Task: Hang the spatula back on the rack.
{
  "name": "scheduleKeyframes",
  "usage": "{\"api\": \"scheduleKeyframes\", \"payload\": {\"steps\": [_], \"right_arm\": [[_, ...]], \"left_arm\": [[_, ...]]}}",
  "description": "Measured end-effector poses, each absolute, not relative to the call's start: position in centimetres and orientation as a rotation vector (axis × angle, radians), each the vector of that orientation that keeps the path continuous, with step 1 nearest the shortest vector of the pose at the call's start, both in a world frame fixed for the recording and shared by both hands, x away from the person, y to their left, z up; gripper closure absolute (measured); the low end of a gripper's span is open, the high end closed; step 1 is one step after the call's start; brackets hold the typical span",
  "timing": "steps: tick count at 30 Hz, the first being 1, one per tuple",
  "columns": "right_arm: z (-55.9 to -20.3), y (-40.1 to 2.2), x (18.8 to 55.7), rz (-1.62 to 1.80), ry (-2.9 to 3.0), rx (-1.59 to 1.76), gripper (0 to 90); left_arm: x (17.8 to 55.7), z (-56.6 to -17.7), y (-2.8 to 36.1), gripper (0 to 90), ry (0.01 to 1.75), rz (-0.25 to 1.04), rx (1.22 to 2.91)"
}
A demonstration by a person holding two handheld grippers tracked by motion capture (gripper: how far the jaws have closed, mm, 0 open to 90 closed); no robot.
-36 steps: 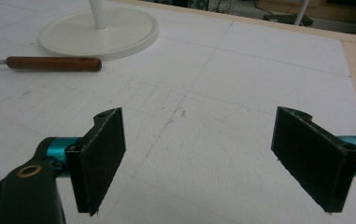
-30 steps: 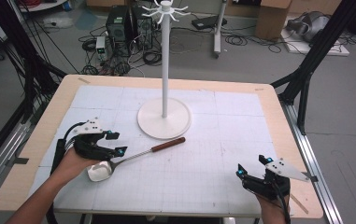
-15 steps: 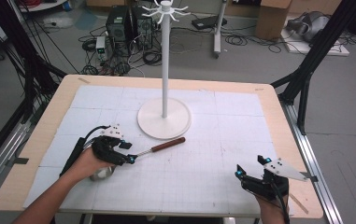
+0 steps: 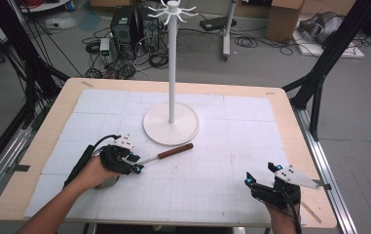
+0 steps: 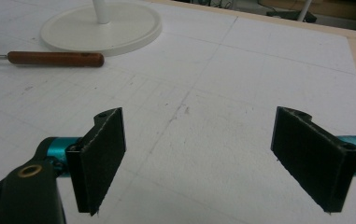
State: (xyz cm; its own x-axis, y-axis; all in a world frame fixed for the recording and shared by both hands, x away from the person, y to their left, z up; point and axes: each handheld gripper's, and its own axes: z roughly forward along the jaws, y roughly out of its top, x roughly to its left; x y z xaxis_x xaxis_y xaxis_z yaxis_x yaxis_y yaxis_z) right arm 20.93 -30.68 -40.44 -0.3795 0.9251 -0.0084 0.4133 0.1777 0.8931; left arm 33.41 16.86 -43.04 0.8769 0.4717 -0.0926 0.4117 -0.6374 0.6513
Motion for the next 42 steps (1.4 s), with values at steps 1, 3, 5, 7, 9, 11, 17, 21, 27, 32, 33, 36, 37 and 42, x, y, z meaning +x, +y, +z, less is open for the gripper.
{"api": "scheduleKeyframes", "payload": {"steps": [1,3,5,7,9,11,17,21,27,32,33,36,37,42], "right_arm": [[-40.4,-30.7,20.9,1.156,1.882,1.258,16.9],[-40.4,-30.7,20.9,1.153,1.884,1.257,16.9],[-40.4,-30.7,20.9,1.155,1.883,1.257,16.9],[-40.4,-30.7,20.9,1.154,1.883,1.264,16.9],[-40.4,-30.7,20.9,1.154,1.882,1.267,17.0],[-40.4,-30.7,20.9,1.153,1.881,1.269,17.0],[-40.4,-30.7,20.9,1.154,1.880,1.272,17.1],[-40.4,-30.8,20.9,1.149,1.882,1.271,17.2],[-40.4,-30.8,20.9,1.151,1.879,1.273,17.2],[-40.5,-31.0,20.9,1.156,1.872,1.277,17.2],[-40.4,-31.0,20.9,1.155,1.872,1.279,17.2],[-40.4,-31.1,20.8,1.158,1.870,1.281,17.2],[-40.4,-31.1,20.8,1.157,1.869,1.282,17.2],[-40.4,-31.1,20.8,1.161,1.867,1.282,17.2]], "left_arm": [[33.4,-43.0,16.8,61.3,0.630,0.117,2.347],[33.2,-43.0,16.8,66.0,0.598,0.154,2.372],[33.0,-42.9,16.7,68.8,0.570,0.173,2.396],[32.9,-42.9,16.6,72.7,0.562,0.176,2.403],[32.8,-43.0,16.5,74.7,0.569,0.173,2.394],[32.9,-42.9,16.5,77.1,0.557,0.165,2.404],[33.0,-43.0,16.6,83.4,0.552,0.154,2.398],[32.9,-43.0,16.6,83.7,0.543,0.166,2.401],[33.0,-43.1,16.8,84.0,0.566,0.137,2.372],[33.0,-43.1,16.9,84.0,0.574,0.126,2.366],[33.0,-43.0,17.0,84.0,0.572,0.119,2.364],[32.7,-42.8,17.1,84.1,0.565,0.107,2.358],[32.7,-42.8,17.1,84.0,0.557,0.113,2.358],[32.2,-42.2,17.4,84.0,0.556,0.117,2.311]]}}
